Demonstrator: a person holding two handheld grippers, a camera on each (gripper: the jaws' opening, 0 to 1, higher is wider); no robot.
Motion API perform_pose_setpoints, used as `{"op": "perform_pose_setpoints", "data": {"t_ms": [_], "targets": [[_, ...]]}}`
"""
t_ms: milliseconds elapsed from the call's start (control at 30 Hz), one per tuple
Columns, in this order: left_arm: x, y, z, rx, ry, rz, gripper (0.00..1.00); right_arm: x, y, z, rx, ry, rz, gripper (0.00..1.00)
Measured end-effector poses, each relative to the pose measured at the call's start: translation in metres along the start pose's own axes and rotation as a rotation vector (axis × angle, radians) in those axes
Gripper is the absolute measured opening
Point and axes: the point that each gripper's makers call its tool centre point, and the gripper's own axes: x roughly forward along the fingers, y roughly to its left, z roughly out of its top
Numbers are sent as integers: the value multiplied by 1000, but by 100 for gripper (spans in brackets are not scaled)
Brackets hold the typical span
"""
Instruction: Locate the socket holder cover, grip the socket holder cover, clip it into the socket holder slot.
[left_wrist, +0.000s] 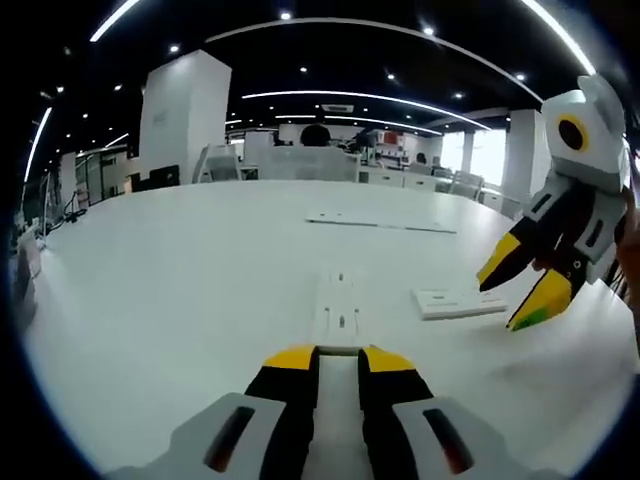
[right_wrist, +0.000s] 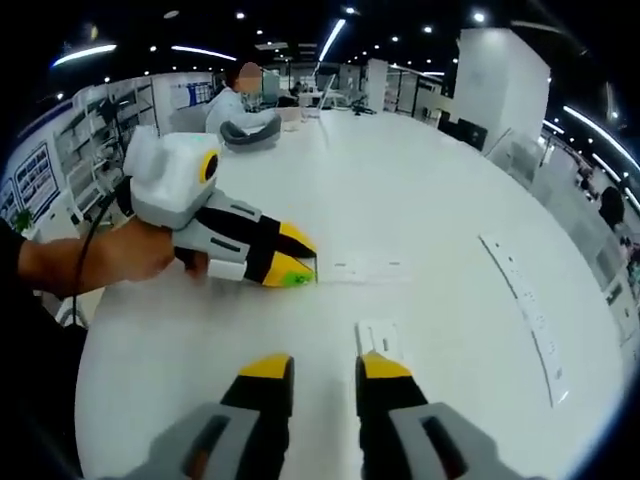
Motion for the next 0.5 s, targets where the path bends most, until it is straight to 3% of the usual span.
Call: {"op": "perform_pose_setpoints", "data": {"t_ms": [200,300,500], "targets": [[0,-2,0,27,17,-14,21,-1,9,-9,31,15,-63,26],[0,-1,0,26,16,-39,22,0,0,-7,58,7,-114,26],[1,0,0,25,24,-93,21,1,3,-10,146,-20,-171,26]]}}
